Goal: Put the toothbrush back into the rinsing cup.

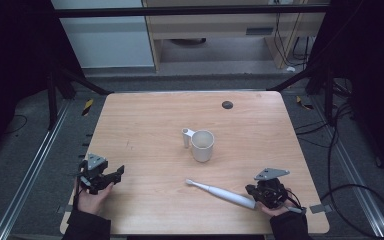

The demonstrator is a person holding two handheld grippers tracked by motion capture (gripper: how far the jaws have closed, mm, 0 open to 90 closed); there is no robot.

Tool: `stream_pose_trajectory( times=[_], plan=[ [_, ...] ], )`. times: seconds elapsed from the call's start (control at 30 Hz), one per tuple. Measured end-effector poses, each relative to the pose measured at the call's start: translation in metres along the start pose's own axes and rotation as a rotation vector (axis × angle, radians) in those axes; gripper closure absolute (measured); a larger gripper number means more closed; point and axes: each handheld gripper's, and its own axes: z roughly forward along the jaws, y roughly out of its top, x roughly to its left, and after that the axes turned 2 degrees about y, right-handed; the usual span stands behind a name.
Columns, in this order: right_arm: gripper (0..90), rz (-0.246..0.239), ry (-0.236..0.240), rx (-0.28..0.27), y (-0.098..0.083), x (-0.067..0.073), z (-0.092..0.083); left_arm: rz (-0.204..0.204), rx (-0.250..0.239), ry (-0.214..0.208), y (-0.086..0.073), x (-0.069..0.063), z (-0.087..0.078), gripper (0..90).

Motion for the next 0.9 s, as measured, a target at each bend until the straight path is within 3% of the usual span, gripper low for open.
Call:
stream_pose_trajectory(
  times=[0.9],
  plan=[
    [86.9,-0.01,0.039,0.049,-0.01,0.012,0.004,0.005,0.012,-0.005,0.0,-0.001,0.002,32.3]
  ],
)
